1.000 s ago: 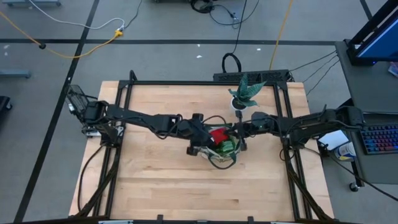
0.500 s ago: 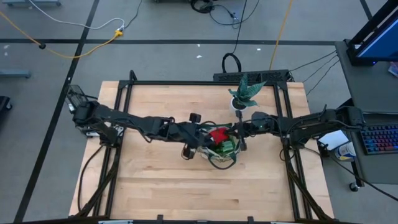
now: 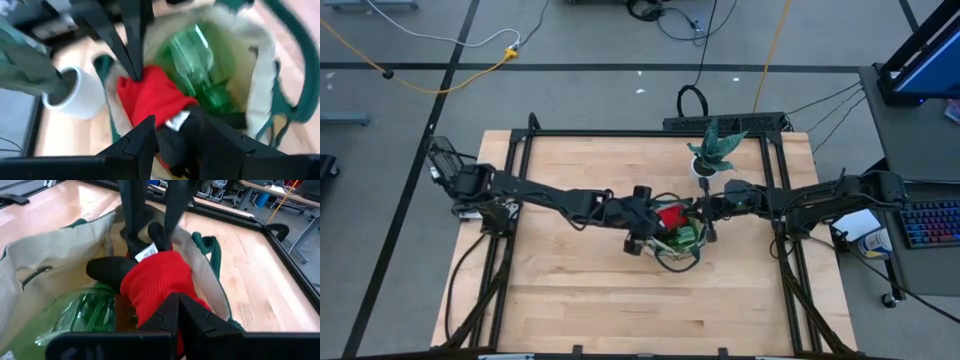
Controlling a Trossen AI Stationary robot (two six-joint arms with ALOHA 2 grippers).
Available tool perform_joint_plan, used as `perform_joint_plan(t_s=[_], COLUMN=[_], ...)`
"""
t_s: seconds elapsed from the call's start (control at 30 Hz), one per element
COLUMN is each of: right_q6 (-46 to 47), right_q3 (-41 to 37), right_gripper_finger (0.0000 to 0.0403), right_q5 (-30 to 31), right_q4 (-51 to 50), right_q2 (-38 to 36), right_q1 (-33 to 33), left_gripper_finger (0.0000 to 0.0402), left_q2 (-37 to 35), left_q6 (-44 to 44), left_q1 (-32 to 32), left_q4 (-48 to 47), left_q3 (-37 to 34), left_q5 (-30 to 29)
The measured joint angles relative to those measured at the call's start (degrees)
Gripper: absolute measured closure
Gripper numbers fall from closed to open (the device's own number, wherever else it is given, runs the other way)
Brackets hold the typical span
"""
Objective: Pick & Place Garden tools in Gardening bag
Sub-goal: Put the red gloves into the gardening bag
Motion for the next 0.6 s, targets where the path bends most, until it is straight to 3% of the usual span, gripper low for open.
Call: perform_joint_plan(t_s=[0.6], right_q6=[0.0], right_q3=[0.0], right_gripper_finger=[0.0402], right_q5=[0.0], right_q4=[-0.5], right_q2=[0.0], right_q1=[0.0], left_gripper_finger=[0.0243], left_q2=[5.5], left_q6=[0.7], left_q1=[1.4], left_q4=[-7.7], left_q3=[0.2], left_q5=[-0.6])
